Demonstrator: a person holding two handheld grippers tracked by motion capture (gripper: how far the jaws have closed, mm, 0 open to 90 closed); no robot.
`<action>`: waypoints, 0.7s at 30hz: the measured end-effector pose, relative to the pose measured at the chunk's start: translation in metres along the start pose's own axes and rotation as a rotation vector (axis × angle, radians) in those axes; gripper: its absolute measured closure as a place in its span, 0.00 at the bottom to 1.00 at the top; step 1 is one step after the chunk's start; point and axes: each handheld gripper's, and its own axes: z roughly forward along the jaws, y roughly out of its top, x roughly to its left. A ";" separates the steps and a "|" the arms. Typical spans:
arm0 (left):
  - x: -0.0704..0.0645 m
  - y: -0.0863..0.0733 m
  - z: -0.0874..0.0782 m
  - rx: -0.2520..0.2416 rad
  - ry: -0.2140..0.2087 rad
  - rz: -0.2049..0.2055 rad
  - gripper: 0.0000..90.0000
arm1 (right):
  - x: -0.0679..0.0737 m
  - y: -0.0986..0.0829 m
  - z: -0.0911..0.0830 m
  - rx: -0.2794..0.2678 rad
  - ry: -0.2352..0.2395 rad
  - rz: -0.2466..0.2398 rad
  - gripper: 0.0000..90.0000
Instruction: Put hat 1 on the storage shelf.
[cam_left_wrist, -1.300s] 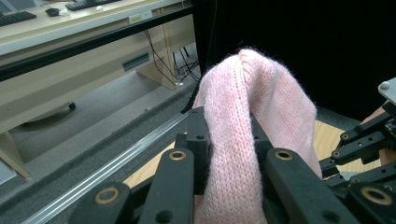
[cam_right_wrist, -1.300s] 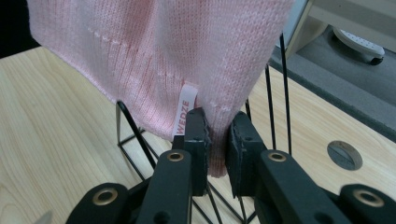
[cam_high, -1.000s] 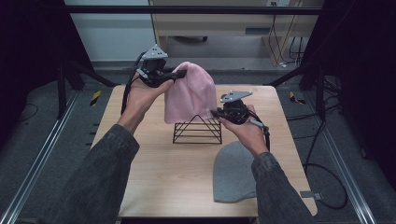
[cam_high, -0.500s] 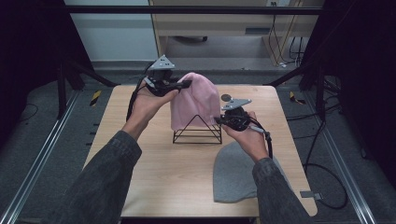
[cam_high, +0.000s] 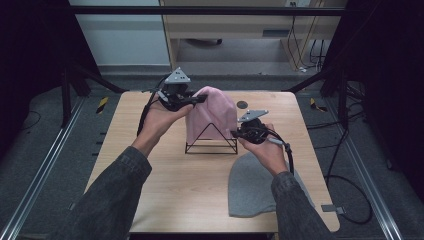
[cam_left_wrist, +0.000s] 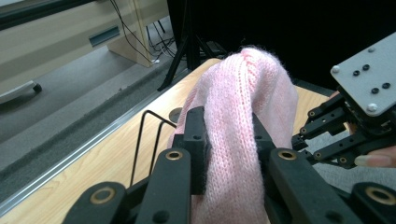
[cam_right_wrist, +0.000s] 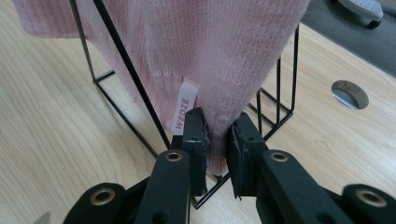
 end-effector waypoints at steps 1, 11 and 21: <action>0.000 0.000 0.000 0.000 0.000 0.000 0.85 | 0.000 -0.001 0.000 0.003 0.002 0.000 0.87; -0.009 -0.008 0.007 0.026 -0.013 0.006 0.85 | -0.002 -0.012 0.000 0.025 0.005 0.019 0.77; -0.015 -0.018 0.013 0.053 -0.026 -0.001 0.85 | -0.013 -0.032 -0.029 0.025 -0.063 0.066 0.54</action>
